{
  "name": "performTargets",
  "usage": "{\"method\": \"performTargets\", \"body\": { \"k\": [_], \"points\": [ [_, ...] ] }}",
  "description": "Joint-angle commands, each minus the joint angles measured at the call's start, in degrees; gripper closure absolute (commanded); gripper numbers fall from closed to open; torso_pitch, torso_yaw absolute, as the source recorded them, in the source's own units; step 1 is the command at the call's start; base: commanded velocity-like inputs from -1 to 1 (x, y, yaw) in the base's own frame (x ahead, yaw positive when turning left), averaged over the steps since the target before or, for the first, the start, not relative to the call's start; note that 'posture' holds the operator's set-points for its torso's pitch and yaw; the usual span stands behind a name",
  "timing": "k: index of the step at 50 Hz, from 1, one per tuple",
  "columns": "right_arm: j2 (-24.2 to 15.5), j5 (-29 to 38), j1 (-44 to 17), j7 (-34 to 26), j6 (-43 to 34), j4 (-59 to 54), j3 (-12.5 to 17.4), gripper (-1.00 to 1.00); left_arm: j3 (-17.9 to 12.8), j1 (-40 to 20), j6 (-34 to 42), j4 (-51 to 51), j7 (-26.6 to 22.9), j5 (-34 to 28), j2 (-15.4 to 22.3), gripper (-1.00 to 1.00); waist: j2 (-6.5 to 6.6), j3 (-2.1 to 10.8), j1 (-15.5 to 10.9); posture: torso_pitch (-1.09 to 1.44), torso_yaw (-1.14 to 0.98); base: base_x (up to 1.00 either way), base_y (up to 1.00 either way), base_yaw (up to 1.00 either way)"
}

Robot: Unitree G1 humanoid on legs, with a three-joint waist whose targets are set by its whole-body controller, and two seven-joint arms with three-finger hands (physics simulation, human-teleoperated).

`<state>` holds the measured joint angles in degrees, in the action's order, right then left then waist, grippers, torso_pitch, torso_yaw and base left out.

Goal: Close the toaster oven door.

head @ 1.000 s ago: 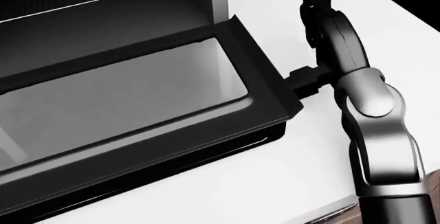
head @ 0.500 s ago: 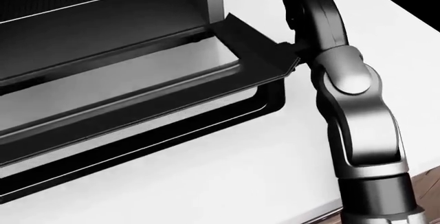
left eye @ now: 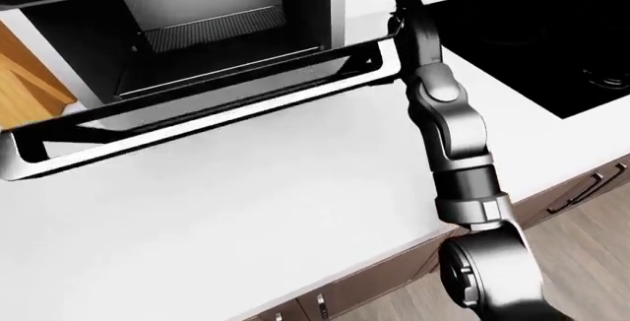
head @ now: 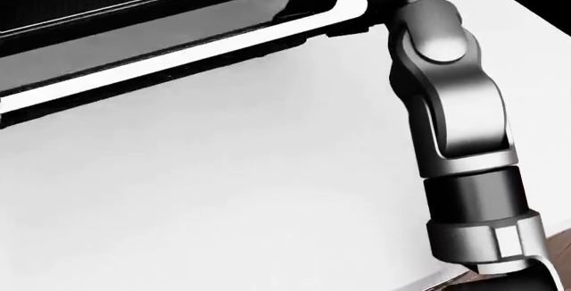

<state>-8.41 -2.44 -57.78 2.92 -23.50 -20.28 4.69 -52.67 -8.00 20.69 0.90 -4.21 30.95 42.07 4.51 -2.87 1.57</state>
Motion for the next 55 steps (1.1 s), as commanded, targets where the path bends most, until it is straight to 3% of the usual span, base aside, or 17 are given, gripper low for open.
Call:
{"method": "performTargets", "body": {
  "k": [1,38,55],
  "points": [
    [0.2,-0.4,-3.3,0.7,2.3,2.3,-0.6,-1.0,-1.0,-0.7,-1.6,-2.1,0.0,0.2,1.6,-1.0,0.31,1.63,-0.2,0.0,0.0,0.0,0.0,0.0],
    [0.1,5.6,-20.1,8.7,15.0,-30.3,-0.6,-1.0,-1.2,0.2,0.3,-5.5,-0.4,0.5,0.4,-1.0,0.63,1.23,0.0,0.0,0.0,0.0,0.0,0.0],
    [0.4,6.1,-22.4,9.7,17.2,-34.6,-0.5,-1.0,-0.7,3.5,5.3,-19.2,-2.8,0.3,-8.2,-1.0,0.35,1.29,-0.2,0.0,0.0,0.0,0.0,0.0]
  ]
}}
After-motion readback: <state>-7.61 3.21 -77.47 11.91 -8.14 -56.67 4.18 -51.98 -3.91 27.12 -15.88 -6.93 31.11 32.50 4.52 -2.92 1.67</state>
